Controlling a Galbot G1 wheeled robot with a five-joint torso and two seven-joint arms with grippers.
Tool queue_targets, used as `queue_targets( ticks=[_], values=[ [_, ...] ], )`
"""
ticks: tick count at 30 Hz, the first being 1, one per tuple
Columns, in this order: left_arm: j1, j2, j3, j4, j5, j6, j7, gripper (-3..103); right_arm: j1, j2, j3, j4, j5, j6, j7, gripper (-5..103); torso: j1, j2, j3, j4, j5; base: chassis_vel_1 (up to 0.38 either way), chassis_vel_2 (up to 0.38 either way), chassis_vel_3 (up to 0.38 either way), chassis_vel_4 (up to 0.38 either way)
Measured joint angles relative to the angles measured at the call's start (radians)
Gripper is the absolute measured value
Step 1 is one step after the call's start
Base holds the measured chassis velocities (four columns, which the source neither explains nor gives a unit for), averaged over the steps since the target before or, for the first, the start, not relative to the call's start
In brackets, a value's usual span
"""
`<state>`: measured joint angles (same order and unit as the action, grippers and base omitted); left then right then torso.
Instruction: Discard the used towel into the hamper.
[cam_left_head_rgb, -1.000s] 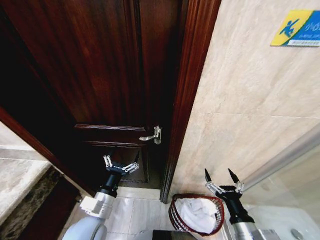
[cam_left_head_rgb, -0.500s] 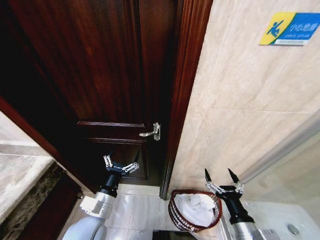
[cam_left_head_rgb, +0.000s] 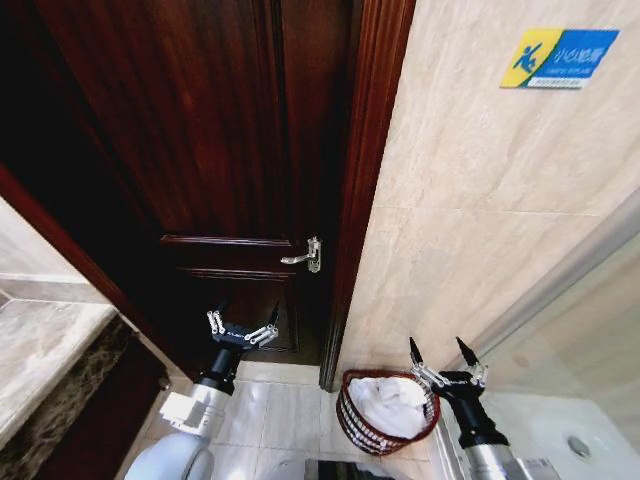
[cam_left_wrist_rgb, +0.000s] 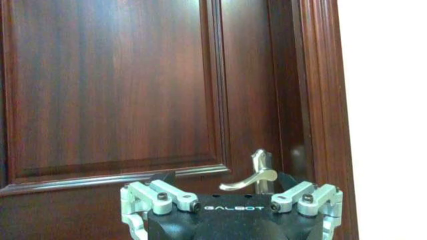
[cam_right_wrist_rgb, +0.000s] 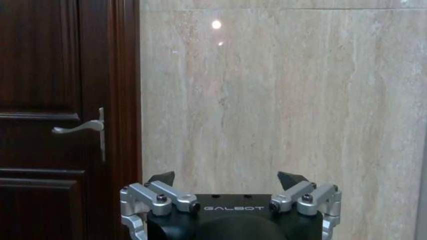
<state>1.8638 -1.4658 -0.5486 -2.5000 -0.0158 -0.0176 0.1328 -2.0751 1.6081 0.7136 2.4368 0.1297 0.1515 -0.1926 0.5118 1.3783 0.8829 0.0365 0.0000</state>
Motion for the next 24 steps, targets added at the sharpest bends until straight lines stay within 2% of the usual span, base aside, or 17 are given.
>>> queue_targets(
  ticks=[24],
  values=[
    [0.000, 0.000, 0.000, 0.000, 0.000, 0.000, 0.000, 100, 0.000, 0.000, 0.000, 0.000, 0.000, 0.000, 0.000, 100, 0.000, 0.000, 0.000, 0.0000, 0.0000, 0.083, -0.080, -0.081, 0.076]
  ],
)
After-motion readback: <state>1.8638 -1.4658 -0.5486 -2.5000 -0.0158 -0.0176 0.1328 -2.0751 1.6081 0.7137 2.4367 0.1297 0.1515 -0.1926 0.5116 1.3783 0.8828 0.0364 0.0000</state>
